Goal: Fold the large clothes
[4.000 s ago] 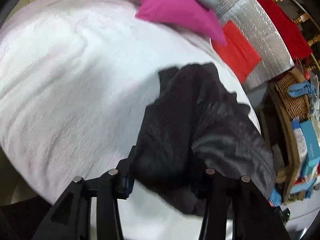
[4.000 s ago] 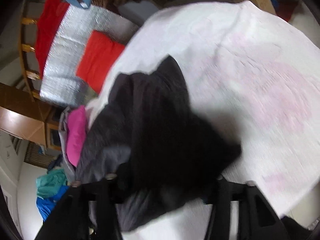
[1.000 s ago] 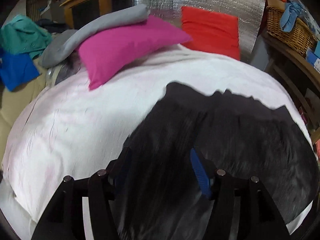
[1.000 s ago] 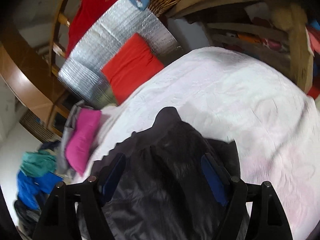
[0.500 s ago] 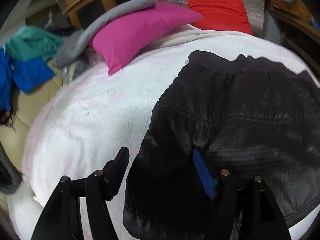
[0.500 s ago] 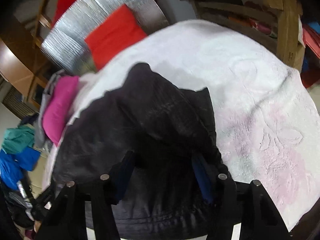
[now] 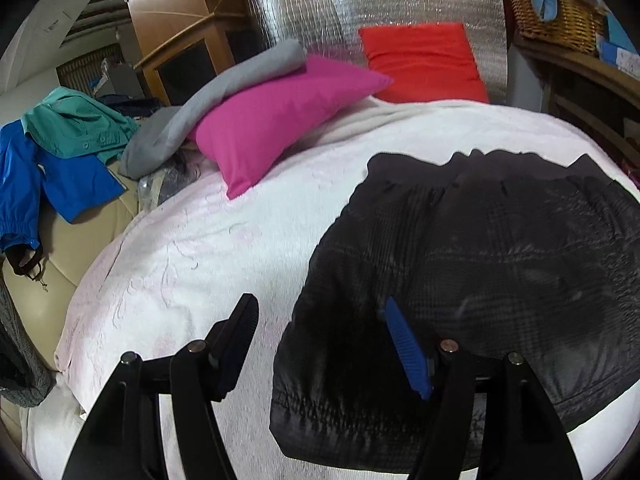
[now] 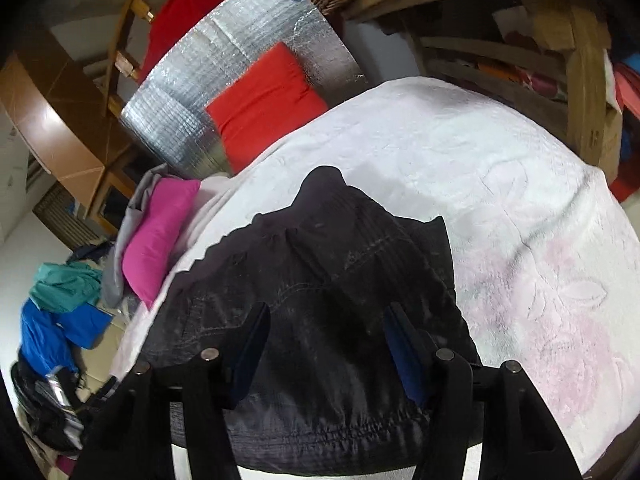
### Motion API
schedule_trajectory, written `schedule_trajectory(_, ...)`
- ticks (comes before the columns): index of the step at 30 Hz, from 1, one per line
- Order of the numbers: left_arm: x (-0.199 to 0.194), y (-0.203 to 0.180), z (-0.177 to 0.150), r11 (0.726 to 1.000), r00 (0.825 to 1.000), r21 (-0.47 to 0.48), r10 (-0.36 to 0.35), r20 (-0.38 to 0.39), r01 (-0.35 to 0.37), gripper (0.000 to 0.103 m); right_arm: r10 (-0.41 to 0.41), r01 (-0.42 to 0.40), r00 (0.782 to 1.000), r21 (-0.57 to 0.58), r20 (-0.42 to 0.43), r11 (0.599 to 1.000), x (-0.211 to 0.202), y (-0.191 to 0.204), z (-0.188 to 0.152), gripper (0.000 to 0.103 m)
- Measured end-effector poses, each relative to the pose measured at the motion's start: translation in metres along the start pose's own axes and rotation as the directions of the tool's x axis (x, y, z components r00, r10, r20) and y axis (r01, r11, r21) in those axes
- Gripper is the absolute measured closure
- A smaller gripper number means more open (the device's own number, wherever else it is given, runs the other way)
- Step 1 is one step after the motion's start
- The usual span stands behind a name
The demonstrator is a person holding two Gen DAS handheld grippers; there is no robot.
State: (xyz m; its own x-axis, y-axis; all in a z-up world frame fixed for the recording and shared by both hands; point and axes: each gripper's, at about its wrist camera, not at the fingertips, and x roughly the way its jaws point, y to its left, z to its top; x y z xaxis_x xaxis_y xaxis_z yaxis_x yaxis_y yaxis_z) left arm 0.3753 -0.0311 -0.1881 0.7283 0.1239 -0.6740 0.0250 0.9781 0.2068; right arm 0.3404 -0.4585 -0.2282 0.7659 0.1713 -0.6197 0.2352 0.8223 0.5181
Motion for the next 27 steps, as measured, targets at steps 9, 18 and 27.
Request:
schedule_trajectory(9, -0.002, -0.005, 0.003, 1.0, 1.0, 0.014, -0.008, 0.017, 0.008, 0.036, -0.065, 0.078, 0.984, 0.072, -0.165, 0.994, 0.049, -0.019, -0.006, 0.054)
schedule_trajectory(18, 0.006, -0.005, 0.0, 0.999, 1.0, 0.038, 0.0, -0.003, 0.0, 0.036, -0.075, 0.084, 0.981, 0.046, -0.177, 0.995, 0.057, -0.024, -0.008, 0.054)
schedule_trajectory(27, 0.036, 0.053, 0.008, 0.982, 0.985, -0.134, -0.143, -0.097, 0.13, 0.03, 0.073, -0.063, 0.996, 0.183, -0.051, 0.981, 0.004, -0.05, 0.011, 0.028)
